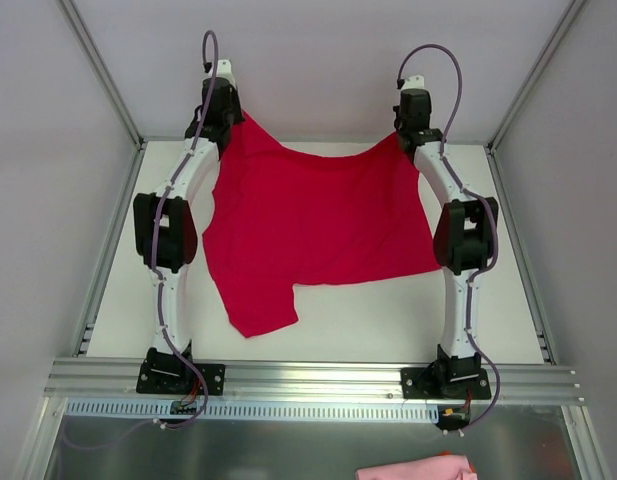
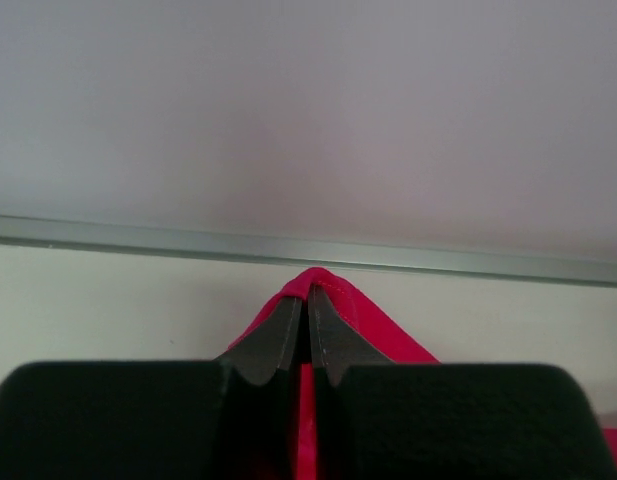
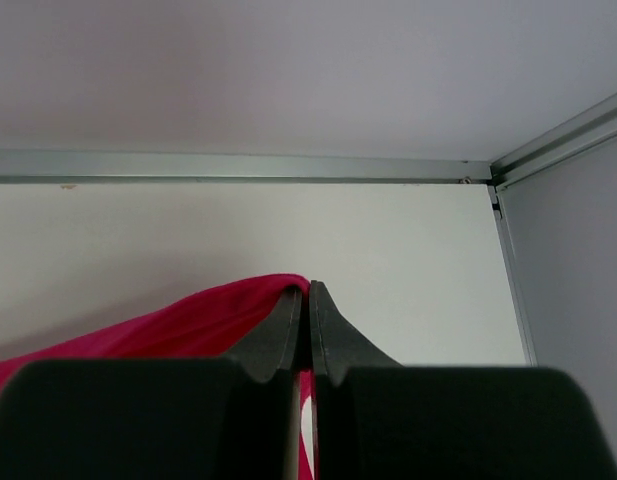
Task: Fold and stack the t-shirts
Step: Flatten out the tshirt, then grap the side of the flattened tshirt furthest away from the robot with both arms
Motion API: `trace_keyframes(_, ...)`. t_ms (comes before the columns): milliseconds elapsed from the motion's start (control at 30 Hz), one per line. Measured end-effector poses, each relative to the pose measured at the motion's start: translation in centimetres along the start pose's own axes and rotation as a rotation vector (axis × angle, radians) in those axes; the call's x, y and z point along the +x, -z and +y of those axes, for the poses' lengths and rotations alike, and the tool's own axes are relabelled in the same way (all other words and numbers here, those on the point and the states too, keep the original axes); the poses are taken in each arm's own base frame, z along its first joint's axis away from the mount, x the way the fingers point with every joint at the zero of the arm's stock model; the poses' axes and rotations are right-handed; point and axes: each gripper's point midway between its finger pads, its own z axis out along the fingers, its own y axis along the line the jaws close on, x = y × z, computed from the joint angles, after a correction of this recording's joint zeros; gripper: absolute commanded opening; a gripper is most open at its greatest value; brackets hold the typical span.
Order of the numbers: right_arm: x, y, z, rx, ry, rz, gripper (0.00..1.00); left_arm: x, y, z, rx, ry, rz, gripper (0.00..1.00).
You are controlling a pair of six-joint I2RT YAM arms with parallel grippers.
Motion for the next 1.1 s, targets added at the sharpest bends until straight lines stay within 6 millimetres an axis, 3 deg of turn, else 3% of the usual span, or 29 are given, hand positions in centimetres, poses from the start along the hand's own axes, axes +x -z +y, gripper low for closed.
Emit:
trace_keyframes(133,-0.5,-0.9,0.6,-0.019,0.012,-0.037,0.01,1.7,-1.6,1.9,-0.025,0.018,0.027,0.00)
trace_keyframes(333,-1.5,-2.3,1.1,-0.043,-0.004,-0.087,0.01,2.6,-2.7,1.2,0.010,0.039,0.038,0.00)
trace_keyframes(600,-0.7,-3.1,1.2,-0.047,0.001,-0.079,0.01,3.1,-2.7,1.0,0.015,0.061,0.046,0.00)
trace_keyframes(900,1.5,-2.2,2.1,-0.064,0.025,-0.033,0.01,8.0,1.0,1.5,-0.020,0.096,0.163,0.00)
trace_keyframes(1100,1.1,0.1,3.3,-0.080,0.039,-0.030,0.01,8.7,4.8,0.6,-0.046,0.095,0.184,0.00)
